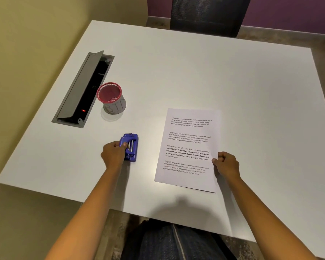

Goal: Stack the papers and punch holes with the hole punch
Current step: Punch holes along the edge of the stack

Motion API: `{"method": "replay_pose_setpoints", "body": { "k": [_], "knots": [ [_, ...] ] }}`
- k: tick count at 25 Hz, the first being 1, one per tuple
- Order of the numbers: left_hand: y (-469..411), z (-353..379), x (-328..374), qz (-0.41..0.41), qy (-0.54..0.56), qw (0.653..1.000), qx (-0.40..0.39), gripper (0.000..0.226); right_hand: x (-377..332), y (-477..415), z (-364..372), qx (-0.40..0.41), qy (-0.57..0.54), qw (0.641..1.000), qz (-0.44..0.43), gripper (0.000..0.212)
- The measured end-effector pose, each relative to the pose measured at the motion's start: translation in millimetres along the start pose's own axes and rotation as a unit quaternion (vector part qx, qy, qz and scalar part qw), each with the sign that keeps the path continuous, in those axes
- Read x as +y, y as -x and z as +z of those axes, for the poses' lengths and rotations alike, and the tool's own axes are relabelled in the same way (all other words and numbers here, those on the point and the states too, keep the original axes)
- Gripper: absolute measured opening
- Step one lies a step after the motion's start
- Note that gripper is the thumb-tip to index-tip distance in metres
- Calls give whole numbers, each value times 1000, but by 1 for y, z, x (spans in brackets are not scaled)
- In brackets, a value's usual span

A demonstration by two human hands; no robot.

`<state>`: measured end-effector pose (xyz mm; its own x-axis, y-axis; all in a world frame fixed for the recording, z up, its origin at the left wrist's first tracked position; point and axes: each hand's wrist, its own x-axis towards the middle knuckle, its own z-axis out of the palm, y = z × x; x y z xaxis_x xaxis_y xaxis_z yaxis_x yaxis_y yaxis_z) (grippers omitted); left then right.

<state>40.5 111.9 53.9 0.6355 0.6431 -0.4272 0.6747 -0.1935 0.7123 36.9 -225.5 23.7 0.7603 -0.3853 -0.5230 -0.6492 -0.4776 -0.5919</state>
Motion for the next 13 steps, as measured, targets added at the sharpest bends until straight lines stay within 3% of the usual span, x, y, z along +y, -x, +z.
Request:
{"method": "replay_pose_setpoints", "body": {
  "k": [5,13],
  "knots": [
    [10,44,24,23,-18,998,-54,12,2,-1,0,-5,-11,1000,7,9],
    [8,69,30,20,-27,997,-67,14,2,0,-2,-16,-37,999,3,22]
  ]
}}
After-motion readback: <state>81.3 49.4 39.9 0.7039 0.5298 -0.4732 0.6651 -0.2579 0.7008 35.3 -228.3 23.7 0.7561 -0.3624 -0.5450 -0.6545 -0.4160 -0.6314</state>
